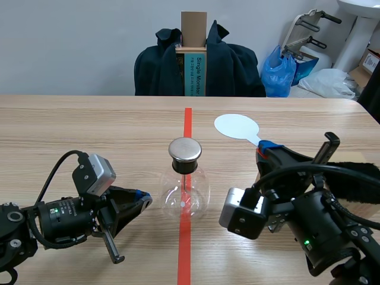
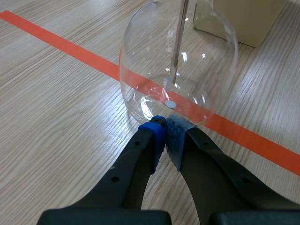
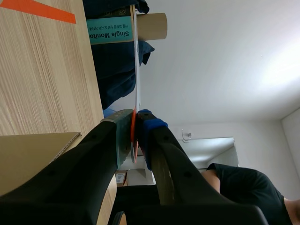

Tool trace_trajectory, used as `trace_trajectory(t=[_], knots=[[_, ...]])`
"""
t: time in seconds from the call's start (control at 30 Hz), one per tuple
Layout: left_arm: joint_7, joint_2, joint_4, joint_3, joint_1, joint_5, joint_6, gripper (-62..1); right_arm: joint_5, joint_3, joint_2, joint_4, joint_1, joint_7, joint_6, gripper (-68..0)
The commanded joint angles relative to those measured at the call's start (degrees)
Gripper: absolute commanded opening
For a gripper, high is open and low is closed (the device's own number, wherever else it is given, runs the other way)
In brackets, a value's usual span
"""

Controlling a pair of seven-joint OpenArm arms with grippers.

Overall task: Do the electroscope experiment.
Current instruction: 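Move the plate toward and away from the electroscope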

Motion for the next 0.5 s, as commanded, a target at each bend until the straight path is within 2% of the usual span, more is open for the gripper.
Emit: trace_trajectory(t=[0.0, 0.2, 0.47], knots=[[-0.8, 0.0, 0.8, -0.1, 0.0, -0.3, -0.1, -58.1, 0.2, 0.3, 0.1, 1.0, 0.7, 0.0, -0.9, -66.7], [-0.8, 0.0, 0.8, -0.1, 0.0, -0.3, -0.1, -58.2, 0.2, 0.3, 0.1, 1.0, 0.7, 0.8, -0.8, -66.7], [-0.8, 0.0, 0.8, -0.1, 0.0, -0.3, -0.1, -58.1, 0.2, 0.3, 0.1, 1.0, 1.0, 7.1, -0.8, -66.7]])
